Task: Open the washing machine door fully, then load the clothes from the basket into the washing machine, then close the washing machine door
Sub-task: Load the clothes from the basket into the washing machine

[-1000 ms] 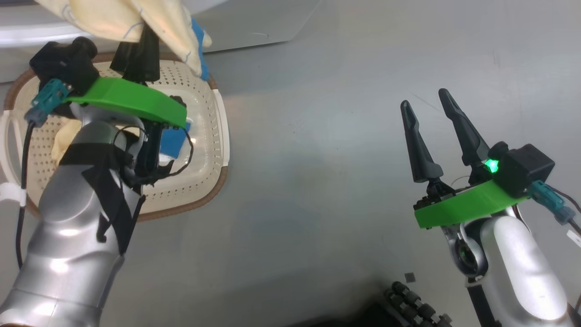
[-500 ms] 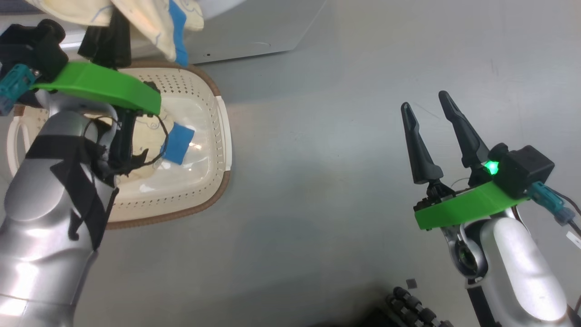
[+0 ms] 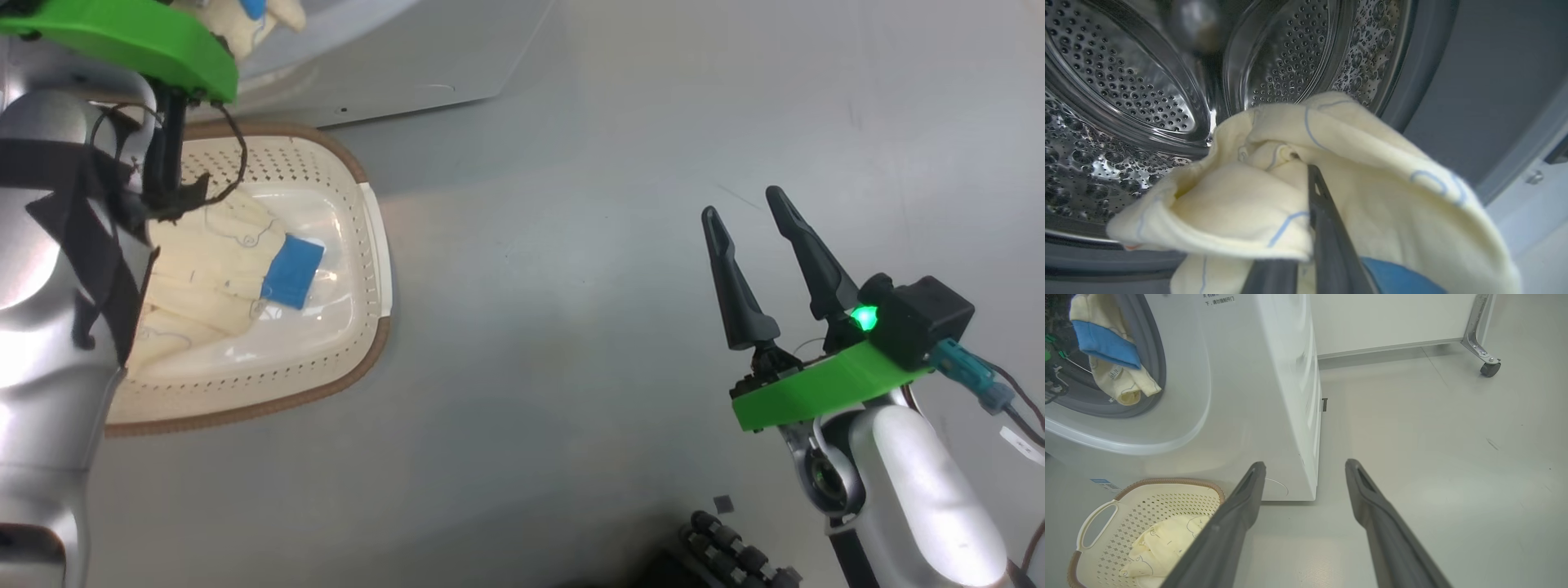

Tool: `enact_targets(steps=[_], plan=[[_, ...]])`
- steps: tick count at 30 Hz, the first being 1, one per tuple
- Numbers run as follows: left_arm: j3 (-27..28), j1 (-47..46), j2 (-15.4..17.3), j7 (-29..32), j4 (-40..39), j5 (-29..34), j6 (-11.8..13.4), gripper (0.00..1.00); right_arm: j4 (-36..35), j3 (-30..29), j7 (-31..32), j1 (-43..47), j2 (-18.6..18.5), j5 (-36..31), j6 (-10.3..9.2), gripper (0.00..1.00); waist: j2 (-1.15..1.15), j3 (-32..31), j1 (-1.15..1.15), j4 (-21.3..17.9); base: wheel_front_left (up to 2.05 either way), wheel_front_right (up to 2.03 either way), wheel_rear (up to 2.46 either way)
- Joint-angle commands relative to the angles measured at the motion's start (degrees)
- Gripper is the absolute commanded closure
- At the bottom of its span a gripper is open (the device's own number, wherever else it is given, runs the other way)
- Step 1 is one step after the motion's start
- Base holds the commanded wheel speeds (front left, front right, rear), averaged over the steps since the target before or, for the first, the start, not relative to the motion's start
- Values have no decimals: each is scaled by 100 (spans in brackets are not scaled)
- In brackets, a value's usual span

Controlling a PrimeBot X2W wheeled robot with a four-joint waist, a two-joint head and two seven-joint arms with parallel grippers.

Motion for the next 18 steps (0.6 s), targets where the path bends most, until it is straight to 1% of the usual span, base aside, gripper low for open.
enact_targets(steps=[1,4,11,18], plan=[[100,-374,235,54,-28,88,13,100,-135,119,-37,161,-54,44,20,0,0,-6,0,-75,0,0,0],[68,-557,249,61,132,144,11,100,-126,138,-37,186,-54,50,20,0,0,4,0,-124,0,0,0],[-7,-1103,353,22,869,342,54,100,-101,180,-37,300,-54,43,20,0,0,-29,0,-241,0,0,0],[-35,-1508,428,-59,1523,473,191,100,-103,209,-37,404,-54,29,20,0,0,-27,0,-267,0,0,0]])
